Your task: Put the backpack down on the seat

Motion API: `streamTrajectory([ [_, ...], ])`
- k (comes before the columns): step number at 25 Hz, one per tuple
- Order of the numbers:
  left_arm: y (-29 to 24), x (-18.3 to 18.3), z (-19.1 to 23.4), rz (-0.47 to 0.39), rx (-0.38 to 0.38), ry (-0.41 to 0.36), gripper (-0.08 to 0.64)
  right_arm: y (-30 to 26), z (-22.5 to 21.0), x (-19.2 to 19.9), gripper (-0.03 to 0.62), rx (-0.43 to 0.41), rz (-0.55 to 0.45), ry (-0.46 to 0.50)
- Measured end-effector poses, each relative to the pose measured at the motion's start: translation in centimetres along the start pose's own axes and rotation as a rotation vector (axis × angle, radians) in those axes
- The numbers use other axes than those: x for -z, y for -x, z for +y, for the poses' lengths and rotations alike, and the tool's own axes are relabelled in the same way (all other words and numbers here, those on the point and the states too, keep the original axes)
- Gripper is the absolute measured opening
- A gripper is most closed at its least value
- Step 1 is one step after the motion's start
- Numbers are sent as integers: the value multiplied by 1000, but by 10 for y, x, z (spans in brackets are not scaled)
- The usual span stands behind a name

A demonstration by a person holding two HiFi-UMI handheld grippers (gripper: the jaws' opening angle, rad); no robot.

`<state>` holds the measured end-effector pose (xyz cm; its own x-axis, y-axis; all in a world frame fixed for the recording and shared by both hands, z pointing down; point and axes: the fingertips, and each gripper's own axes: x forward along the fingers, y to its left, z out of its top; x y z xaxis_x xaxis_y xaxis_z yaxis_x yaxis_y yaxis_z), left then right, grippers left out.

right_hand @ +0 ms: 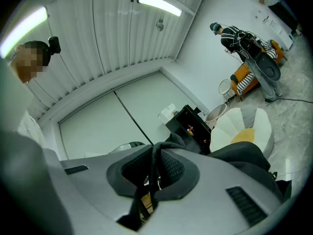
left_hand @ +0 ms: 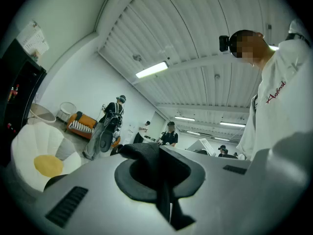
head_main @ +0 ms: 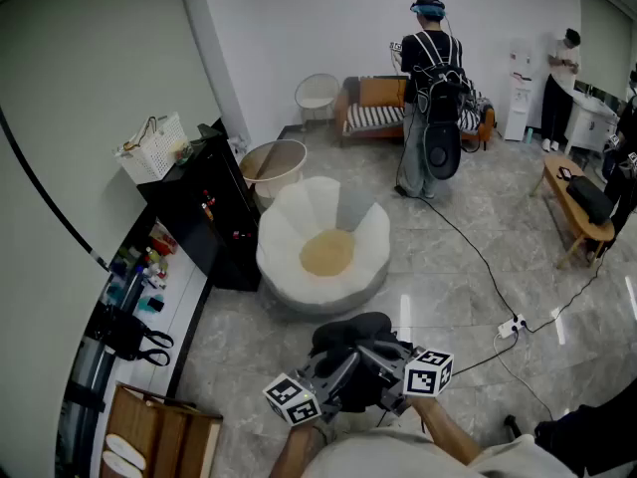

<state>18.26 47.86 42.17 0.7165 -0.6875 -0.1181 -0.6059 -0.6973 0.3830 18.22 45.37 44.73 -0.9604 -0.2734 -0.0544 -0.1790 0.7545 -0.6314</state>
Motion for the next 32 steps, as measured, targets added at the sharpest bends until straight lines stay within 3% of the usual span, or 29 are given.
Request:
streamTrajectory([
  [19, 14, 1, 1, -26, -64, 15, 38, -5, 9, 11, 48, -45, 49, -19],
  [32, -26, 14, -12, -33, -101, 30, 38, 28, -12, -4, 48, -69, 78, -30],
])
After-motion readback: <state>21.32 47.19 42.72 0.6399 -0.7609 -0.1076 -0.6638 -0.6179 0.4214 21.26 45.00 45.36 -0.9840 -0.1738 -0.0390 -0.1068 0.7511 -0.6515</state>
